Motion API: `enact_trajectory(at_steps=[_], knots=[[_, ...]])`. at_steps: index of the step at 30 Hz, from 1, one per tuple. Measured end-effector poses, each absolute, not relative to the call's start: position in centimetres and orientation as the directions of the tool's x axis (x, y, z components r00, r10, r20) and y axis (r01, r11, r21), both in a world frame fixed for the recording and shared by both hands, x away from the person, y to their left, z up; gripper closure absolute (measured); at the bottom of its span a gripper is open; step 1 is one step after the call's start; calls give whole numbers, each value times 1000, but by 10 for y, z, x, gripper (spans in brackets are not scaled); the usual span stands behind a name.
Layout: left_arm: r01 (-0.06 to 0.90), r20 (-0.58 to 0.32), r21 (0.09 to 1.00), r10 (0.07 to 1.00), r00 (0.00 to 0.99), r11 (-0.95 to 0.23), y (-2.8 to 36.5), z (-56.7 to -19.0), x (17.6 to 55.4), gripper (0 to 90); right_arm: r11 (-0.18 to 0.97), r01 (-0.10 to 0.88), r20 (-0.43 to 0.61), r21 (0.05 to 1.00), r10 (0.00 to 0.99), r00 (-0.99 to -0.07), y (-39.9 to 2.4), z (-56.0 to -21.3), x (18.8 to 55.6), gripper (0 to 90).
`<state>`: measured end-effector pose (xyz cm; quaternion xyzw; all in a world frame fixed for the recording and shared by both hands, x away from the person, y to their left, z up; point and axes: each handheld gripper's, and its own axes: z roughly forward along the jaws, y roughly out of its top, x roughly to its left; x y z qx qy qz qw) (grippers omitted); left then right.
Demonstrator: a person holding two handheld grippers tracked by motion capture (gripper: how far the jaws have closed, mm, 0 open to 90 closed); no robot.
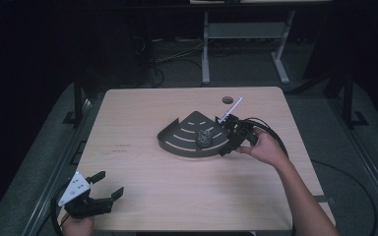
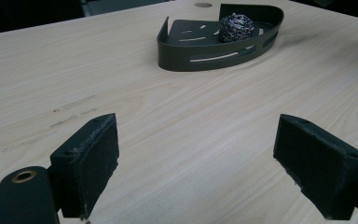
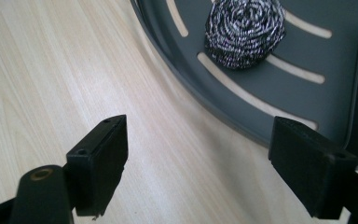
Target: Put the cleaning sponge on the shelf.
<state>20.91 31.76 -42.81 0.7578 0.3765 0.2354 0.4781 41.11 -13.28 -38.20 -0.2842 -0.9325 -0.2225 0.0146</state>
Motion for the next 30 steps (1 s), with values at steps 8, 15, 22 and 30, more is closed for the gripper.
enact_trajectory(at_steps=[8,15,22,30], knots=[[346,-1,900,795,606,-263,317,-428,209,134,733,547,160,404,532,-832,-143,-390,403,187],[347,-1,900,796,606,-263,317,-428,209,134,729,555,165,399,539,-826,-152,-396,393,183],[347,0,899,795,607,-266,316,-429,209,134,722,553,164,416,538,-827,-162,-399,383,186],[347,1,900,795,607,-266,316,-429,209,134,715,559,166,419,545,-822,-170,-407,370,185]])
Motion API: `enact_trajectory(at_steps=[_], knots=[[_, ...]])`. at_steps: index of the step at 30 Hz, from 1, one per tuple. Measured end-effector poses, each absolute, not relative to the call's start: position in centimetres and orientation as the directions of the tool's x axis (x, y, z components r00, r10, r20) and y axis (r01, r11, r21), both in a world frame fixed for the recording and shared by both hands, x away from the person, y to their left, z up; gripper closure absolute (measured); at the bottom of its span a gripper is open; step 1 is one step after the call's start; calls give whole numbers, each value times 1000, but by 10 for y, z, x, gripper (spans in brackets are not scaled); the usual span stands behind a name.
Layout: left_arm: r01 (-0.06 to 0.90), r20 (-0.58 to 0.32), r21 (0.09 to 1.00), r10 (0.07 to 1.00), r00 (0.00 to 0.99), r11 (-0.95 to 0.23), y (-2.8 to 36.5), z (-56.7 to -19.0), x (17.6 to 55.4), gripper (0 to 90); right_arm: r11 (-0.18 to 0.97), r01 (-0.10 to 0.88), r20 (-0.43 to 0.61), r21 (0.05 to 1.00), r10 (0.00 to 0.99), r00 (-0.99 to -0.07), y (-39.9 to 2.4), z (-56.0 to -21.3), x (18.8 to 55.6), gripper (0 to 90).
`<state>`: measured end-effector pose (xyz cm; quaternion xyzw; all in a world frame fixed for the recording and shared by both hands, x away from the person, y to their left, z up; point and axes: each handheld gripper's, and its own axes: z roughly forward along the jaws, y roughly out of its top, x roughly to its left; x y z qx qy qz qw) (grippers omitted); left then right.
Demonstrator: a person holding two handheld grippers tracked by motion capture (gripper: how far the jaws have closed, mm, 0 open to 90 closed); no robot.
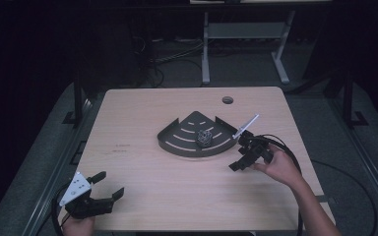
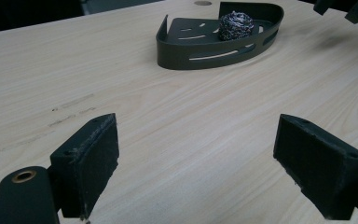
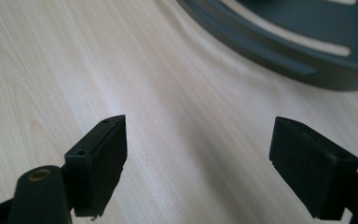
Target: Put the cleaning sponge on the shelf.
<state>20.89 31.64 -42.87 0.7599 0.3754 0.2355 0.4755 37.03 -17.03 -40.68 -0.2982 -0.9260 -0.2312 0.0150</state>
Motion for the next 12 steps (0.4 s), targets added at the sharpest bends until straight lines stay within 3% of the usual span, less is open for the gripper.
enact_trajectory(at_steps=[12], knots=[[348,2,898,794,607,-269,315,-429,210,133,710,557,172,430,541,-823,-181,-424,342,183]])
